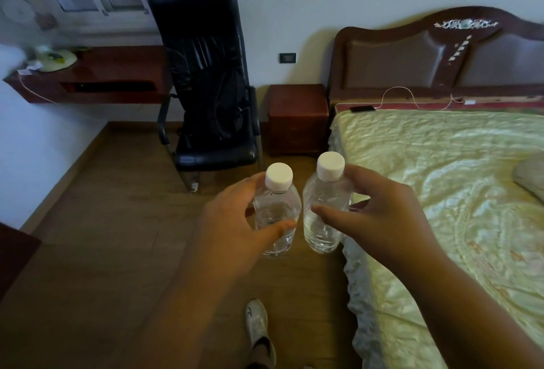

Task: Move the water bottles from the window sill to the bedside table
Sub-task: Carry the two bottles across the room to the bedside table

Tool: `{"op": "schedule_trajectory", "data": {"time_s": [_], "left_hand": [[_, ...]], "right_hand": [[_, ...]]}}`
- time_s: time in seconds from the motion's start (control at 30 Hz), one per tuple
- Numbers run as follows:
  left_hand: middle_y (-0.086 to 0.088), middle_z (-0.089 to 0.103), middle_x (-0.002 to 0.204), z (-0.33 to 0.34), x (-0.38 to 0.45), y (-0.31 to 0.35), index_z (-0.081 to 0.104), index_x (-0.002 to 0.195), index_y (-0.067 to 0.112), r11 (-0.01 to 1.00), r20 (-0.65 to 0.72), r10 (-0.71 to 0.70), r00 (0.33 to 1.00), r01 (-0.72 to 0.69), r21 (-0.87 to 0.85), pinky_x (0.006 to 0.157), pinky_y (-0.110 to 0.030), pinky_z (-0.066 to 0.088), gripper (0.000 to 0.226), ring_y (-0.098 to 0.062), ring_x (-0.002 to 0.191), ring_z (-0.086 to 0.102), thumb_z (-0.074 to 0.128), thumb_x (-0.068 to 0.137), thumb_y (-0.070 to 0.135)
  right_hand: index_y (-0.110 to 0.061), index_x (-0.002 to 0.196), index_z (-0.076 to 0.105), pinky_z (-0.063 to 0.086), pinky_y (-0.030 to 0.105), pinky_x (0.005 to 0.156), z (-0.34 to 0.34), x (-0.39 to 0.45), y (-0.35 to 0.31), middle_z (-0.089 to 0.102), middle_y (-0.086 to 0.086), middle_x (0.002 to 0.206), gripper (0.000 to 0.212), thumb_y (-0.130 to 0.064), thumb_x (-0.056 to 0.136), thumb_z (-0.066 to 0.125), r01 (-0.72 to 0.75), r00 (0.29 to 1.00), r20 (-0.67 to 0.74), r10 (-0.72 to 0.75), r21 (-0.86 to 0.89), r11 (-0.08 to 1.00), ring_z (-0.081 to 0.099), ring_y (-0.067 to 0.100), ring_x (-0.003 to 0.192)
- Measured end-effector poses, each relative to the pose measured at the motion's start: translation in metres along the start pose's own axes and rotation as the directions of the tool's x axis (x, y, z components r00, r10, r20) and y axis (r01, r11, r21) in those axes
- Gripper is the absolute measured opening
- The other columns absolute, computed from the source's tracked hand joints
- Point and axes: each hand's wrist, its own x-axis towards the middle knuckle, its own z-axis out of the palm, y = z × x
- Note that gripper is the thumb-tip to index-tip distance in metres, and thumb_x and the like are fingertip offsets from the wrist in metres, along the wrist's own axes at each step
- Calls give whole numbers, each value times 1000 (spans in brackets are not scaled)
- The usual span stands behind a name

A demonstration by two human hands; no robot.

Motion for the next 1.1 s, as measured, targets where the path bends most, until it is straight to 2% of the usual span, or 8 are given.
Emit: {"op": "schedule_trajectory", "data": {"time_s": [0.3, 0.4, 0.5, 0.63, 0.77, 0.93, 1.1], "left_hand": [[25, 55, 131, -7, 99, -15, 42, 137, 52, 996, 20, 81, 997, -81, -29, 96, -31, 51, 76, 3, 116, 54, 80, 71, 54], [27, 54, 129, -18, 137, -22, 42, 134, 54, 991, 10, 129, 992, -128, -41, 96, -27, 49, 74, 5, 116, 52, 80, 70, 54], [27, 54, 128, -27, 170, -30, 44, 134, 53, 986, 1, 163, 987, -163, -20, 95, -26, 48, 73, 6, 116, 51, 80, 71, 54], [29, 53, 128, -41, 208, -46, 42, 135, 53, 984, 22, 178, 984, -178, -1, 94, -23, 46, 75, 6, 115, 51, 79, 70, 55], [30, 52, 127, -46, 240, -60, 40, 134, 56, 984, 31, 180, 983, -180, 4, 93, -24, 45, 75, 4, 115, 52, 79, 70, 56], [29, 50, 130, -34, 277, -67, 38, 135, 55, 987, 42, 160, 986, -161, 22, 92, -24, 40, 76, 5, 118, 48, 77, 70, 58], [26, 53, 132, -12, 319, -59, 40, 136, 53, 990, 65, 142, 988, -143, 16, 92, -24, 43, 76, 3, 118, 52, 77, 70, 58]], "right_hand": [[-41, 133, 57, 58, 37, 84, 11, 83, -1, 68, -22, 109, 72, -52, 67, 83, -68, 996, -53, 66, -40, 997, 66, 2, 98], [-40, 132, 58, 57, 32, 84, 14, 115, -7, 63, -28, 100, 70, -47, 68, 85, -80, 993, -90, 75, -50, 996, 66, 2, 92], [-40, 133, 57, 57, 32, 85, 23, 145, -13, 63, -26, 102, 73, -47, 67, 86, -77, 991, -117, 70, -54, 996, 66, 3, 96], [-40, 133, 58, 58, 36, 84, 37, 179, -16, 66, -26, 104, 73, -50, 66, 85, -74, 982, -178, 65, -44, 996, 65, 1, 95], [-40, 132, 58, 58, 37, 82, 48, 207, -15, 65, -27, 100, 72, -49, 66, 85, -86, 982, -170, 79, -33, 996, 66, 0, 88], [-38, 134, 58, 59, 33, 82, 49, 239, 4, 69, -20, 111, 74, -54, 66, 83, -96, 984, -155, 89, -36, 995, 64, 0, 101], [-39, 132, 59, 59, 33, 82, 35, 276, 32, 68, -23, 107, 71, -52, 67, 84, -127, 981, -153, 118, -50, 991, 65, -1, 97]]}}
